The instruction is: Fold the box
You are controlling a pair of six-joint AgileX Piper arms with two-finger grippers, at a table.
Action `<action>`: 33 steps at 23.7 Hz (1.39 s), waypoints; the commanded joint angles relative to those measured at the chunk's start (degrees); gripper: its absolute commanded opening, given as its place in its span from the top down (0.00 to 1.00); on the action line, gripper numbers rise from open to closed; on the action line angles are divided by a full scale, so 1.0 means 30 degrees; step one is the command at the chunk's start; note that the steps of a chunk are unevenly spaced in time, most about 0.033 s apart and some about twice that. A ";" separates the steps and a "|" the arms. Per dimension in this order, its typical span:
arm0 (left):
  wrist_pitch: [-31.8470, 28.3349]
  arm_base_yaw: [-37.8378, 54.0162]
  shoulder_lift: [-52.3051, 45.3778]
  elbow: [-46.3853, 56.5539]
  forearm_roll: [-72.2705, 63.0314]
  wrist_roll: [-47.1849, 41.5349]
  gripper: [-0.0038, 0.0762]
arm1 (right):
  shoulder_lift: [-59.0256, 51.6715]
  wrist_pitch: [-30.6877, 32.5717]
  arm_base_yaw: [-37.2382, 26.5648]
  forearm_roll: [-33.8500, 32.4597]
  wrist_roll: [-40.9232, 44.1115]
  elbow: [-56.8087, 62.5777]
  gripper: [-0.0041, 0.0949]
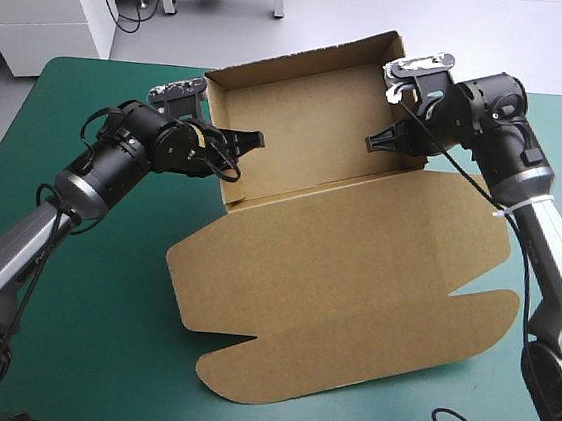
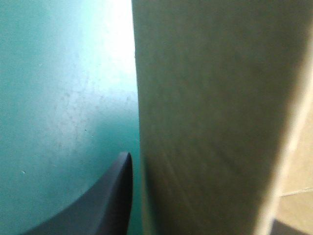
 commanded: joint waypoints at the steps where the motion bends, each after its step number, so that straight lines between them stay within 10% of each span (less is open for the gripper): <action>1: -0.0222 -0.0104 -0.0385 -0.0929 0.1772 0.0047 0.96 | -0.0819 -0.1157 0.0122 -0.0204 0.0562 -0.0722 0.97; 23: 0.7478 0.0005 0.9419 -0.8649 0.2174 0.5254 0.96 | 0.5132 0.1951 -0.1458 0.1469 0.1907 -0.0722 0.98; 33: 0.7492 0.0005 0.9717 -0.8649 0.1869 0.6908 0.96 | 0.5710 0.1951 -0.1497 0.1471 0.1907 -0.0683 0.98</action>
